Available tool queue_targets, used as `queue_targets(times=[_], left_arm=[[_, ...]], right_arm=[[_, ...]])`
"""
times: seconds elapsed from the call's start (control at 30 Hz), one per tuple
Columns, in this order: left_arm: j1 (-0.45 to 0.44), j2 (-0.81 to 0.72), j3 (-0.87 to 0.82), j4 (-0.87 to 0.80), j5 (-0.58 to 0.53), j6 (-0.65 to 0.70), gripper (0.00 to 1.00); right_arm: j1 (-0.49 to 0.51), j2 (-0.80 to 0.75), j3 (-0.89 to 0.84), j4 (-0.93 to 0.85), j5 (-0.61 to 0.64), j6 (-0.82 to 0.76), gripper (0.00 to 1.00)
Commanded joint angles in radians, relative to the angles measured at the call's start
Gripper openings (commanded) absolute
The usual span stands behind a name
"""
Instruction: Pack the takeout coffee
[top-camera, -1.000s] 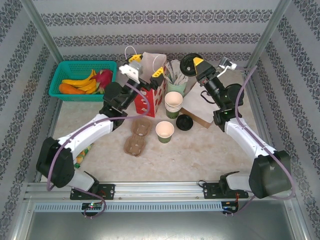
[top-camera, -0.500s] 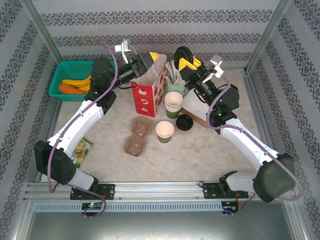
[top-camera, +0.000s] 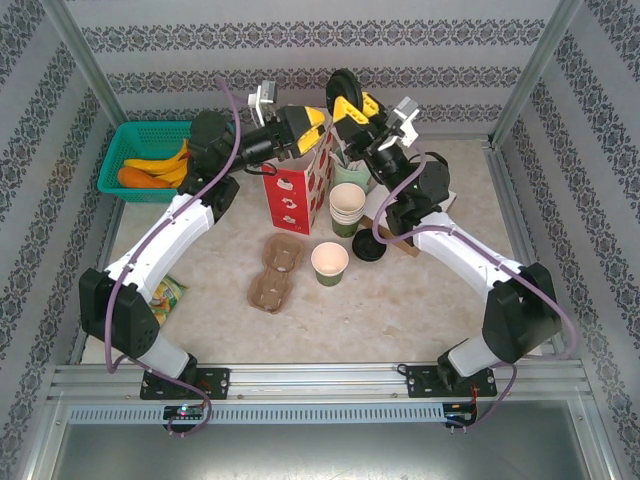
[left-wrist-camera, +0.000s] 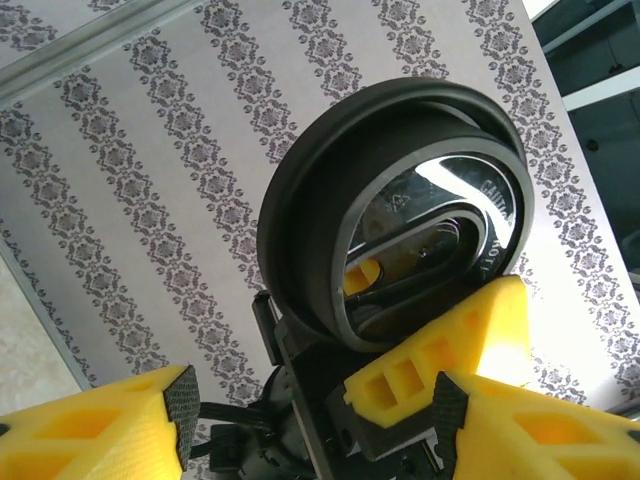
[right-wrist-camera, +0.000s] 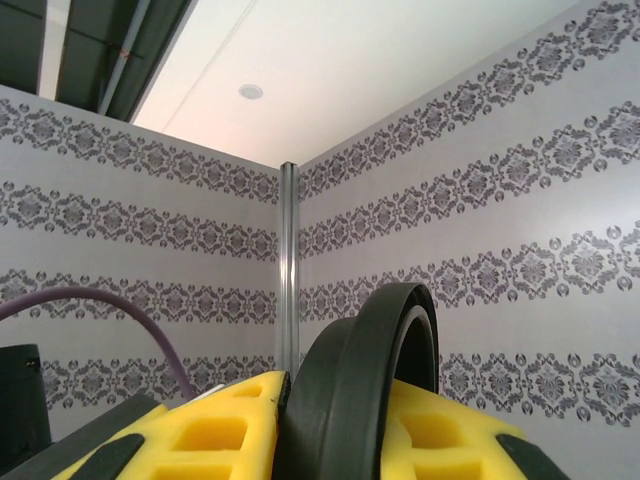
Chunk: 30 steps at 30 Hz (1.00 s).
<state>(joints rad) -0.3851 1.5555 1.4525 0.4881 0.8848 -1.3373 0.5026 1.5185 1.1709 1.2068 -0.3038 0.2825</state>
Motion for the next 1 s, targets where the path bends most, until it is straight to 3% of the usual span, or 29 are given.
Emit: queue_targets(times=[0.0, 0.17, 0.53, 0.83, 0.97], left_arm=[[-0.005, 0.017, 0.055, 0.088, 0.043, -0.058, 0.62], [-0.003, 0.048, 0.065, 0.137, 0.048, -0.119, 0.53], [0.006, 0.066, 0.054, 0.191, 0.036, -0.169, 0.49], [0.006, 0.077, 0.06, 0.218, 0.049, -0.199, 0.27], [0.005, 0.079, 0.061, 0.194, 0.055, -0.188, 0.23]], right_arm=[[0.018, 0.015, 0.041, 0.102, -0.032, -0.043, 0.0], [0.025, 0.037, 0.047, 0.134, -0.045, -0.046, 0.0], [0.03, 0.036, 0.033, 0.134, -0.105, -0.085, 0.0], [0.046, 0.017, 0.022, 0.08, -0.148, -0.172, 0.0], [0.048, 0.005, 0.013, 0.041, -0.161, -0.221, 0.0]])
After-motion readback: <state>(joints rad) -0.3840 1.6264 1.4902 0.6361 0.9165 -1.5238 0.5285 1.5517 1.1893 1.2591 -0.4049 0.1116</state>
